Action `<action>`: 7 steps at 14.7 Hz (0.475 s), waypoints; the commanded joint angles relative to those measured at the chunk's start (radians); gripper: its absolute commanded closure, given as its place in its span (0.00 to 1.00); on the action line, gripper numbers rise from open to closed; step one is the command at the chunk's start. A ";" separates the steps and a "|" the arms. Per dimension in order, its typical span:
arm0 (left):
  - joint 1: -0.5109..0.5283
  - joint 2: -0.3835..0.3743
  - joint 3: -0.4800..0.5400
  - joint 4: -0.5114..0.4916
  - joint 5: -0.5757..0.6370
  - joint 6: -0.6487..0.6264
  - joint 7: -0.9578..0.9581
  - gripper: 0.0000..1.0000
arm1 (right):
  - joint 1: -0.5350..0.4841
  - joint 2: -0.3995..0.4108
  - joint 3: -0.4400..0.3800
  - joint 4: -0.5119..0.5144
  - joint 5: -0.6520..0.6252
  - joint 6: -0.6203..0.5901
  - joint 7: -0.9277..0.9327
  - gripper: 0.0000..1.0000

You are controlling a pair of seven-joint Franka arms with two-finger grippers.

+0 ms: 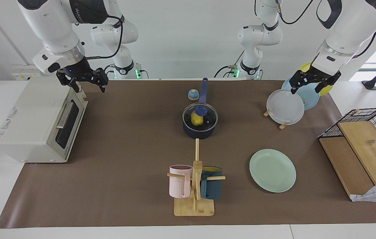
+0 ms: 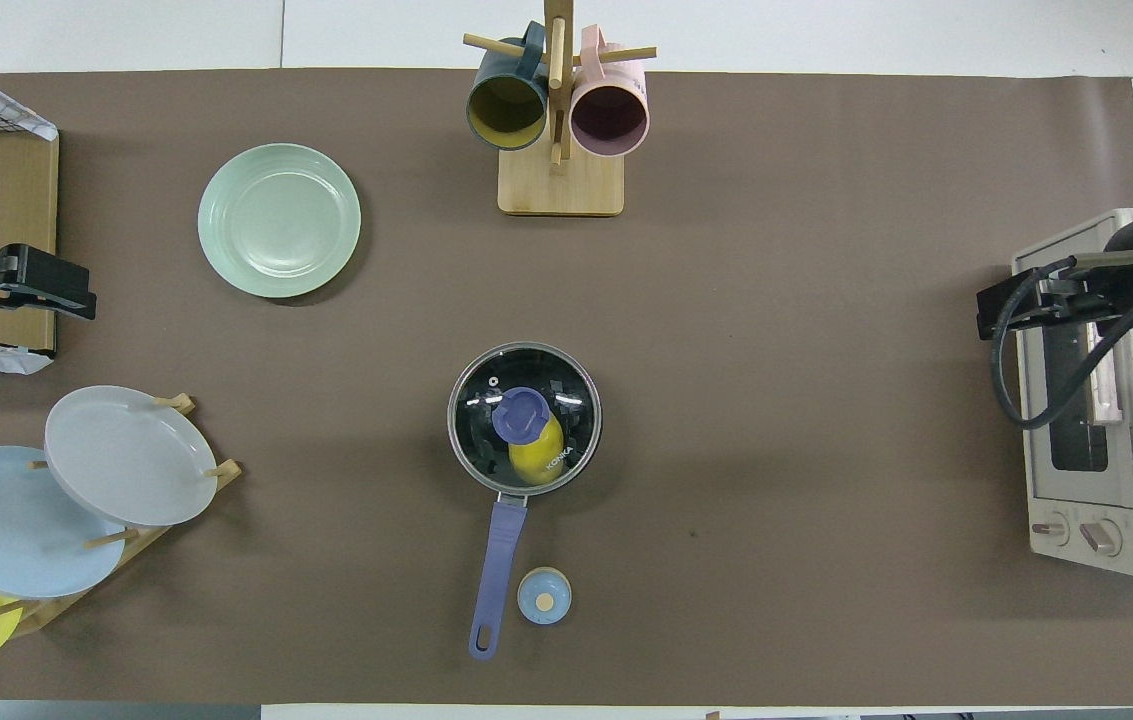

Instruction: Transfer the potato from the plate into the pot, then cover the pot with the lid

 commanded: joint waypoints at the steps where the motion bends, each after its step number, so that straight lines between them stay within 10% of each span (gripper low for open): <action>1: 0.012 -0.023 -0.005 -0.027 -0.012 0.014 -0.010 0.00 | -0.051 -0.033 0.015 -0.038 -0.009 0.002 -0.030 0.00; 7: 0.012 -0.023 -0.005 -0.027 -0.012 0.014 -0.010 0.00 | -0.114 -0.027 0.033 -0.041 -0.011 0.045 -0.118 0.00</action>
